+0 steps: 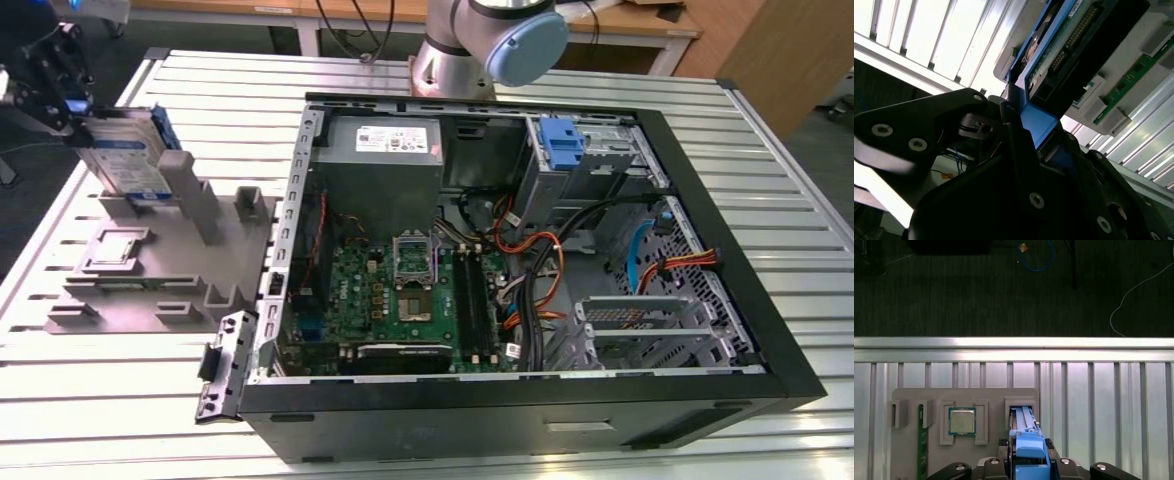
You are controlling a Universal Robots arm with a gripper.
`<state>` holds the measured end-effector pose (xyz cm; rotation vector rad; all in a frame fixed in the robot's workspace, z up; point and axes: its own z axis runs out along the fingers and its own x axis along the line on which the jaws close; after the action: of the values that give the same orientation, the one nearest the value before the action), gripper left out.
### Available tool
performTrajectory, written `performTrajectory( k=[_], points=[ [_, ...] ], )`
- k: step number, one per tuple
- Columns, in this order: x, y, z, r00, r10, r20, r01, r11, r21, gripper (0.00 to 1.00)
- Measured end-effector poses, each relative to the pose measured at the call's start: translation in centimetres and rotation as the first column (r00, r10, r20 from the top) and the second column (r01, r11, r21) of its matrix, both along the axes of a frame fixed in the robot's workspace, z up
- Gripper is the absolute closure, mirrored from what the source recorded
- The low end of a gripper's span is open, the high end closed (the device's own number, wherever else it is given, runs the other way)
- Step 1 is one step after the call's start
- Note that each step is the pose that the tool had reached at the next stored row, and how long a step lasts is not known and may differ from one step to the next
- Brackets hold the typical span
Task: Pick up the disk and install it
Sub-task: 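Pick up the disk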
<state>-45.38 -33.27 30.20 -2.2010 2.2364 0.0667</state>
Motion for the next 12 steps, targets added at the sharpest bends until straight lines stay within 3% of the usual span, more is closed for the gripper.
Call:
performTrajectory(
  k=[12],
  points=[
    [0.0, 0.0, 0.65, 1.0, 0.0, 0.0, 0.0, 1.0, 0.0, 0.63]
  ],
)
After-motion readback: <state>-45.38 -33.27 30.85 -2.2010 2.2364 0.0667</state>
